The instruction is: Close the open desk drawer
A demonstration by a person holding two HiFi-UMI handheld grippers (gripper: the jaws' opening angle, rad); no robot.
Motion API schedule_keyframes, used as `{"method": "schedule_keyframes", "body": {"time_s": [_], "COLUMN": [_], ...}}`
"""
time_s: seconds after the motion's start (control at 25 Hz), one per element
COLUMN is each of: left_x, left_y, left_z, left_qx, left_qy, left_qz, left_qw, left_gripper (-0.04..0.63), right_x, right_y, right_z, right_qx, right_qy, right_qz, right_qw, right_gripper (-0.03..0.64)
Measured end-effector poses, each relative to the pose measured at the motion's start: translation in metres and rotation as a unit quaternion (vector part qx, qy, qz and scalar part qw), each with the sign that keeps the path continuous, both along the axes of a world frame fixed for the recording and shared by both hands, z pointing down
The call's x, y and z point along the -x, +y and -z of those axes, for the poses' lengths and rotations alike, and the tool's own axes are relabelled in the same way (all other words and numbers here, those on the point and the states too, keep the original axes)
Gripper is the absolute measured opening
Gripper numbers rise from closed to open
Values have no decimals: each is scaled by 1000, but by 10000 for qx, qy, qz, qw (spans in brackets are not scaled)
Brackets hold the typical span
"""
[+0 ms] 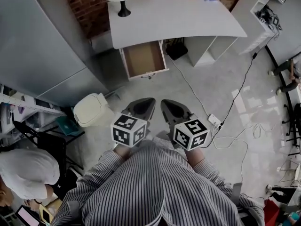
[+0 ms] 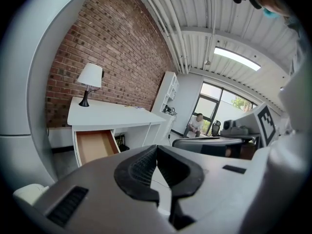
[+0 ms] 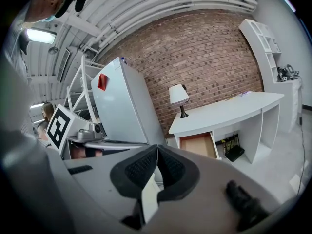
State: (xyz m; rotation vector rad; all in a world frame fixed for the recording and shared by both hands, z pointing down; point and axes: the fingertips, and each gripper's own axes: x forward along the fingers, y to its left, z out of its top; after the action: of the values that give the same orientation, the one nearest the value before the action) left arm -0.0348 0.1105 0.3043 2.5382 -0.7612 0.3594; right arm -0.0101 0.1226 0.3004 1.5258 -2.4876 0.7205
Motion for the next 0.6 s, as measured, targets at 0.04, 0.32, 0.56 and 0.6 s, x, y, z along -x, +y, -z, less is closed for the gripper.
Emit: {"method": "schedule_keyframes", "body": {"time_s": [0.04,0.32,0.56,0.6], "left_x": [0,-1,-11,-13], "left_y": [-1,-19,-49,-56], "left_z": [-2,-23,-23,-23], "left_qx": [40,331,258,244], "left_qy": [0,-66,-123,-135], "left_qz": [-4,55,200,241], "left_qw": [10000,9994,9994,9993], "left_gripper": [12,12,12,12], "right_x": [-1,-6,-15,-17], "right_y": [-2,-20,-56,-65], "right_z": [-2,-15,-16,-14], "right_qx": [38,224,186,170], "right_qy": [-5,11,9,4], "right_qz": [-21,-26,216,259], "right_qw": [10000,9997,9996,9995], "right_gripper": [17,17,17,17]}}
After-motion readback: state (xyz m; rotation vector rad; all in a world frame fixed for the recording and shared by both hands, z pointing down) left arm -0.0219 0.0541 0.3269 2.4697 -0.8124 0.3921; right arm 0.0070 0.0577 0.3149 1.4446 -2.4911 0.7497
